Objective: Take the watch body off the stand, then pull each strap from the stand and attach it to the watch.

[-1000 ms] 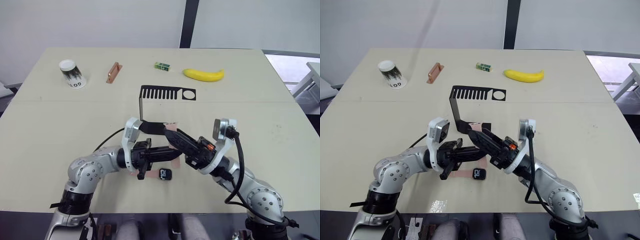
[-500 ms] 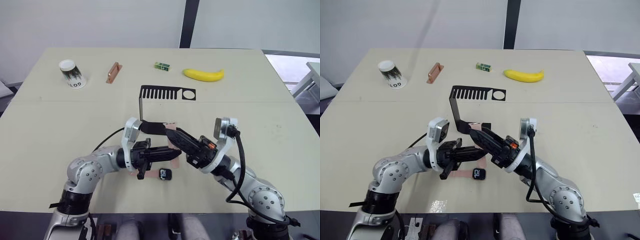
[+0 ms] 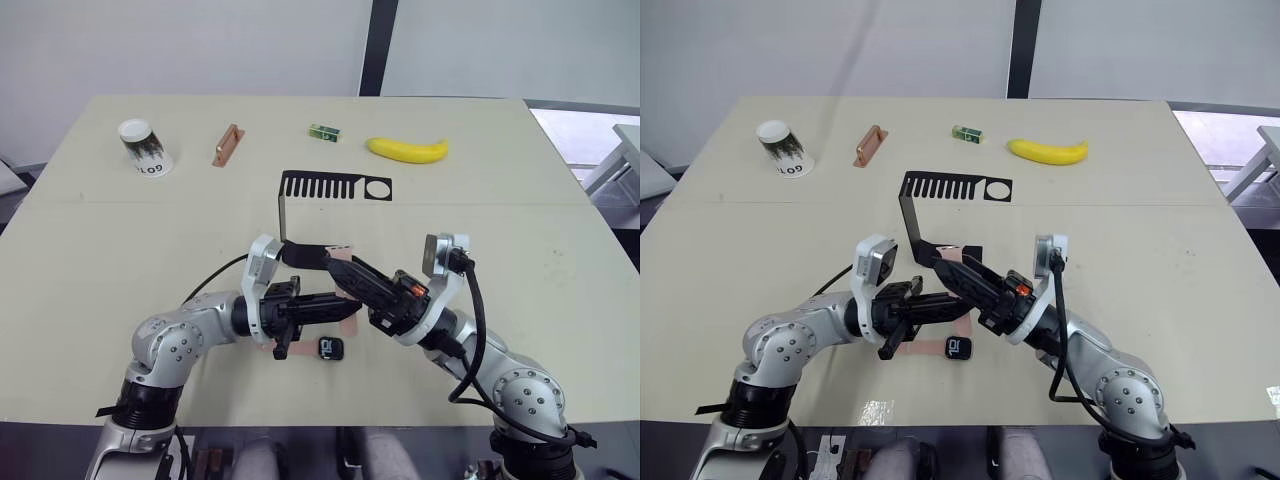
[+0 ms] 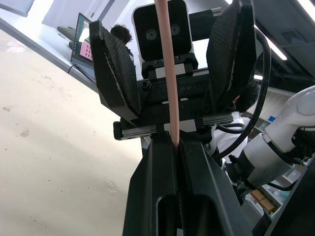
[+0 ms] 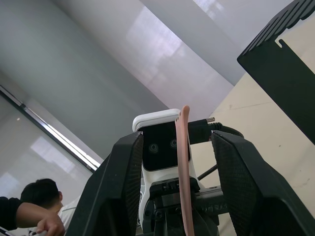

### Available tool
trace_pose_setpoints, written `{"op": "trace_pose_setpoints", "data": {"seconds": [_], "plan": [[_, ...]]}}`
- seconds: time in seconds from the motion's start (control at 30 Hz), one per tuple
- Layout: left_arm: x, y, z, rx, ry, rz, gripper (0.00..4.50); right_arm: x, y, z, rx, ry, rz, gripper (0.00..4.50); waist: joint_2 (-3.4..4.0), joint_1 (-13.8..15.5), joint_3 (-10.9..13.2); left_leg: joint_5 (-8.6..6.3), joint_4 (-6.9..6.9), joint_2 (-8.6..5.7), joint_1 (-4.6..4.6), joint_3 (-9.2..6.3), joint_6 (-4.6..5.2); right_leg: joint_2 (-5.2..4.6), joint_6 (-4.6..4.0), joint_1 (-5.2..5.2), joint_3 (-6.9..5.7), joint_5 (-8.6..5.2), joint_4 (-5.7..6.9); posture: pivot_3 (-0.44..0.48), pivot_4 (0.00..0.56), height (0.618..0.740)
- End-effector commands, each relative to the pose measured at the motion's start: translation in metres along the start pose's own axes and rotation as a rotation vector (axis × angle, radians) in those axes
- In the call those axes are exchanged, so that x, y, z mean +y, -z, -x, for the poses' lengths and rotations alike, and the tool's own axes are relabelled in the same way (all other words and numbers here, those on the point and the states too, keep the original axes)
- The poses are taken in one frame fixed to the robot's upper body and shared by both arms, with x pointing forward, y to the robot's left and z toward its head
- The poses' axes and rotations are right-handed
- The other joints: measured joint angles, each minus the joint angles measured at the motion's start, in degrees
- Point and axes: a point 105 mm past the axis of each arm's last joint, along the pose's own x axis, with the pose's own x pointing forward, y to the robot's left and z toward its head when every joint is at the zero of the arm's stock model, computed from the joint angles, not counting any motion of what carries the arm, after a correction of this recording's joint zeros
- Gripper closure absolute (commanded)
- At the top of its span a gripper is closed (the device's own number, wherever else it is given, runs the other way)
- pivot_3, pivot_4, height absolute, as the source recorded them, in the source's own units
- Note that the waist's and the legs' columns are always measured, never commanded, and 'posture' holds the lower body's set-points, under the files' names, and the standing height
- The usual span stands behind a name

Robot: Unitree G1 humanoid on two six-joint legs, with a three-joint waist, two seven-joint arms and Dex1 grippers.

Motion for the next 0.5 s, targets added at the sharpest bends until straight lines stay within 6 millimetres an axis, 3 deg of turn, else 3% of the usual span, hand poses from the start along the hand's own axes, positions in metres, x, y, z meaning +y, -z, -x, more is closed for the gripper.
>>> {"op": "trace_pose_setpoints", "data": {"seconds": [0.03, 0.2, 0.5], "plan": [[-0.0083, -0.0025, -0.003, 0.0, 0.03, -0.043, 4.5, 0.0102, -0.0038, -0.0009, -0.015, -0.054, 0.012, 2.44, 0.0, 0.0, 0.0, 0.0, 0.0, 0.0, 0.0, 0.0, 0.0, 0.0, 0.0, 0.0, 0.0, 0.0, 0.0, 0.0, 0.15, 0.74], [-0.0074, -0.0018, -0.0025, 0.001, 0.029, -0.043, 4.5, 0.0106, -0.006, -0.0007, -0.028, -0.059, 0.01, 4.42, 0.0, 0.0, 0.0, 0.0, 0.0, 0.0, 0.0, 0.0, 0.0, 0.0, 0.0, 0.0, 0.0, 0.0, 0.0, 0.0, 0.15, 0.74], [-0.0076, 0.0005, -0.001, 0.005, 0.028, -0.042, 4.5, 0.0145, -0.0054, -0.0008, -0.033, -0.085, 0.002, 4.42, 0.0, 0.0, 0.0, 0.0, 0.0, 0.0, 0.0, 0.0, 0.0, 0.0, 0.0, 0.0, 0.0, 0.0, 0.0, 0.0, 0.15, 0.74]]}}
